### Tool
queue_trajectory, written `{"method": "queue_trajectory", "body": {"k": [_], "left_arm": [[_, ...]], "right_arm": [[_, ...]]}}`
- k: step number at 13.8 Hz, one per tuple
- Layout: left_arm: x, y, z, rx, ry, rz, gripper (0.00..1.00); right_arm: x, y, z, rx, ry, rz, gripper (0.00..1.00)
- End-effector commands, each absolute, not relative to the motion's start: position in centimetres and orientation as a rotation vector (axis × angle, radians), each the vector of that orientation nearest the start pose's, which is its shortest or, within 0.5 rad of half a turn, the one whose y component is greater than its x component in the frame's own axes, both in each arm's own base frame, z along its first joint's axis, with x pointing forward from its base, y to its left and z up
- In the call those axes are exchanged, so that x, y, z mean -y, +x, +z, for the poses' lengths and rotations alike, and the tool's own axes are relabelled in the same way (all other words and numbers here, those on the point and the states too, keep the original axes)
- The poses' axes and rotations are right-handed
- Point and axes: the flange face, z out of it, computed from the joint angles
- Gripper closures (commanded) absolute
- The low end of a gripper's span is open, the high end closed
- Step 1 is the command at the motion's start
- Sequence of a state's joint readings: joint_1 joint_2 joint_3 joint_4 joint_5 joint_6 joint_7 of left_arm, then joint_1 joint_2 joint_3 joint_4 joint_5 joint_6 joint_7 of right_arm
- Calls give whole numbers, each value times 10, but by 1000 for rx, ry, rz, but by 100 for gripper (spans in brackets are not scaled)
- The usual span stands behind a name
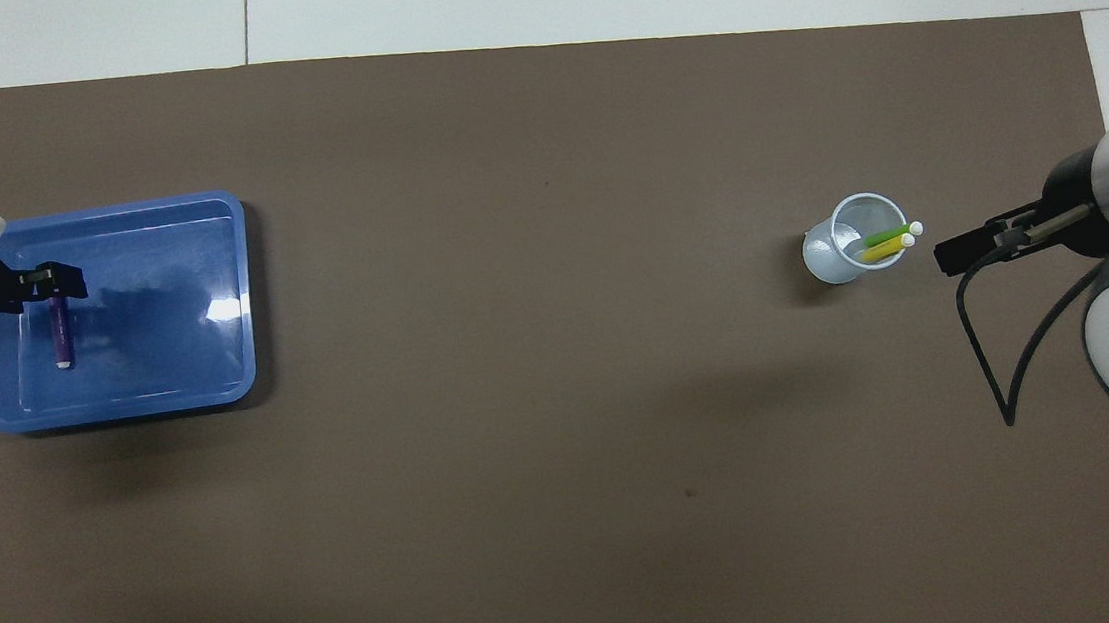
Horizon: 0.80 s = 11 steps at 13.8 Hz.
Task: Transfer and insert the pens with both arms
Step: 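Grasp the purple pen in the tray with the left gripper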
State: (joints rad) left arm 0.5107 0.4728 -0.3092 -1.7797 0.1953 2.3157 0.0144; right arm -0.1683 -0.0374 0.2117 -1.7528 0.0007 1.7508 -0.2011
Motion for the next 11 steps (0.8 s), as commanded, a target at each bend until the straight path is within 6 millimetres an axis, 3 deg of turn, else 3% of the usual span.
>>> {"method": "queue_trajectory", "body": {"k": [1, 8, 9, 11], "left_arm": [[-157, 639, 305, 139, -3098, -151, 23], [-156, 637, 302, 146, -3101, -138, 28], [-156, 637, 302, 142, -3100, -135, 49], [-156, 636, 302, 140, -3100, -130, 66]], "right_arm": [[-23, 547, 580, 359, -3134, -50, 0], [-27, 547, 580, 362, -3134, -62, 0], [-27, 548, 581, 359, -3134, -64, 0], [-28, 548, 581, 362, -3134, -74, 0]]}}
